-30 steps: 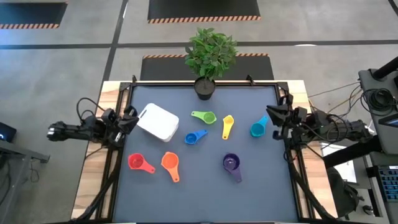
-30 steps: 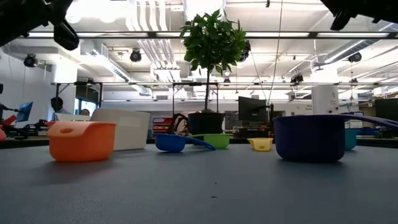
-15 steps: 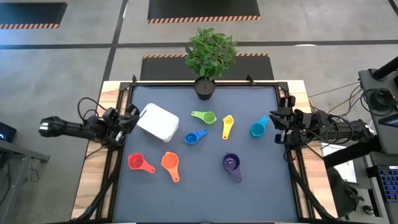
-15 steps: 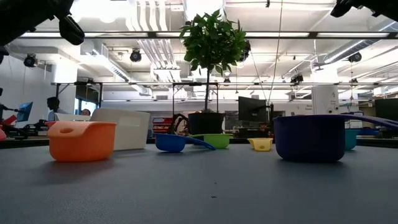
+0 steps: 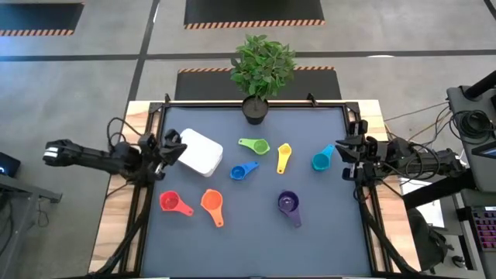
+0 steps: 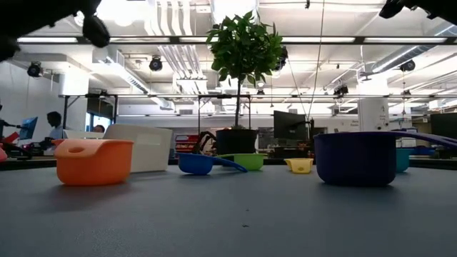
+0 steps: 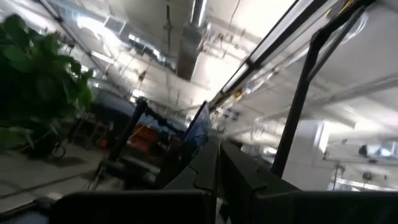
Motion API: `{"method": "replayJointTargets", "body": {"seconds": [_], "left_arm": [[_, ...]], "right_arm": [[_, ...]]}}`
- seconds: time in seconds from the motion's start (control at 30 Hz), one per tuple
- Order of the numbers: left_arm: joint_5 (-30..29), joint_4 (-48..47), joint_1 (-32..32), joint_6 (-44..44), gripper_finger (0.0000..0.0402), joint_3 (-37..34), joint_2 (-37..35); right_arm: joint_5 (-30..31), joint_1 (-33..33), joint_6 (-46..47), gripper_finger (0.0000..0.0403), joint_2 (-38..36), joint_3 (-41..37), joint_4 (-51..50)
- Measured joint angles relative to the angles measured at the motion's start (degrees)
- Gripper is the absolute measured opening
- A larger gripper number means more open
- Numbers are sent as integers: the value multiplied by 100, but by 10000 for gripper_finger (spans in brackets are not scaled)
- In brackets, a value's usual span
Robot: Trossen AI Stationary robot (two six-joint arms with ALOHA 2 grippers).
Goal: Nest measuring cups in basket
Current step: Stack the orange measuring cup on top of the violet measuring cup
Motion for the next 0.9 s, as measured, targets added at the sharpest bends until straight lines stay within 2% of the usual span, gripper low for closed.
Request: {"method": "replayJointTargets", "body": {"seconds": [0.27, 0.6, 0.73, 0.9], "left_arm": [[-4, -3859, -80, -654, 0, 2164, 1216], [-2, -8275, -334, -2803, 0, 4545, 3465], [173, -9043, -541, -3550, 0, 5142, 4221], [539, -9096, -850, -4443, 0, 5429, 4885]], "right_arm": [[27, 0, 71, 47, 1, 0, -14], [36, 0, 155, 47, 2, 0, -81], [40, 0, 160, 47, 2, 0, -105], [38, 0, 154, 47, 2, 0, -171]]}}
